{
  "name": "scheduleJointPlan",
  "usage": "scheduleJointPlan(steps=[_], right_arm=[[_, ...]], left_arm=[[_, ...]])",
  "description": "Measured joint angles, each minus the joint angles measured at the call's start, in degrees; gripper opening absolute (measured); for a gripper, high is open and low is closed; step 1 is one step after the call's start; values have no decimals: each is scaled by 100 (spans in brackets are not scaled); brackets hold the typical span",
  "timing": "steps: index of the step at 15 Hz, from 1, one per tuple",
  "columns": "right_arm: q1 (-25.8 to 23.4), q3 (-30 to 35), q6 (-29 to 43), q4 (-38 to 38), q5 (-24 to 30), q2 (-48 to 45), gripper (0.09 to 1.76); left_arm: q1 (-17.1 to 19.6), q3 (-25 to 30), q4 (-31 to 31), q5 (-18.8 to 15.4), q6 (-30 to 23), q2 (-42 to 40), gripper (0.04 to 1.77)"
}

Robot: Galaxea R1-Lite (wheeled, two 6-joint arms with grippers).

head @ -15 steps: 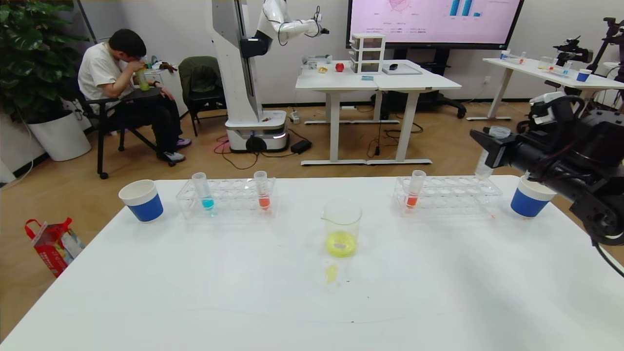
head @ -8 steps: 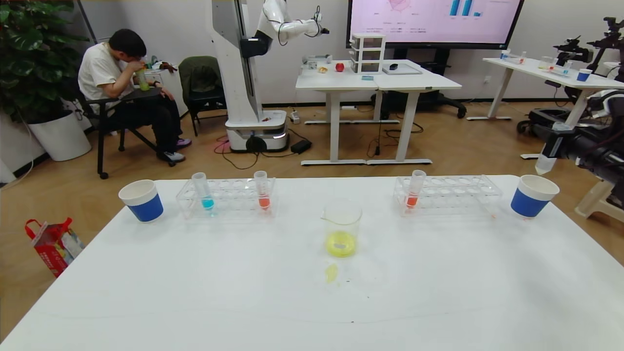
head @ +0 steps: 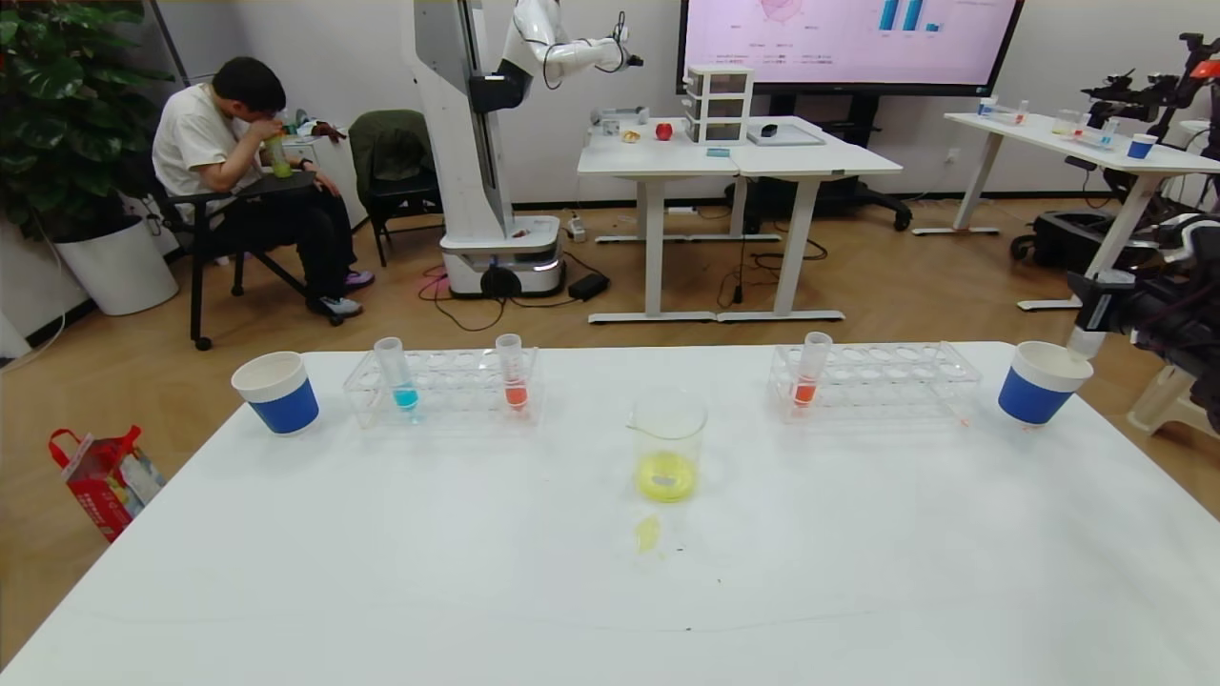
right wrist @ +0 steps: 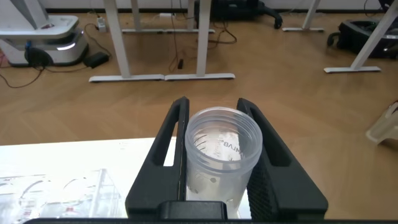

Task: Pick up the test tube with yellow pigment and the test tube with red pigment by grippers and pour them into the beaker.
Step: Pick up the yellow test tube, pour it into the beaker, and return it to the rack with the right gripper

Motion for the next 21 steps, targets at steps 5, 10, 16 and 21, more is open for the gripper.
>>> scheduleJointPlan(steps=[5, 10, 16, 21], right_arm=[[-16, 108, 0, -657, -20, 450, 53], [-13, 155, 4, -717, -17, 719, 53], [13, 257, 15, -731, 5, 734, 53], [16, 306, 15, -937, 2, 702, 171]], left_arm=[[0, 0, 2, 0, 0, 0, 175], [0, 0, 0, 1, 0, 0, 175], [0, 0, 0, 1, 0, 0, 175], [0, 0, 2, 0, 0, 0, 175]])
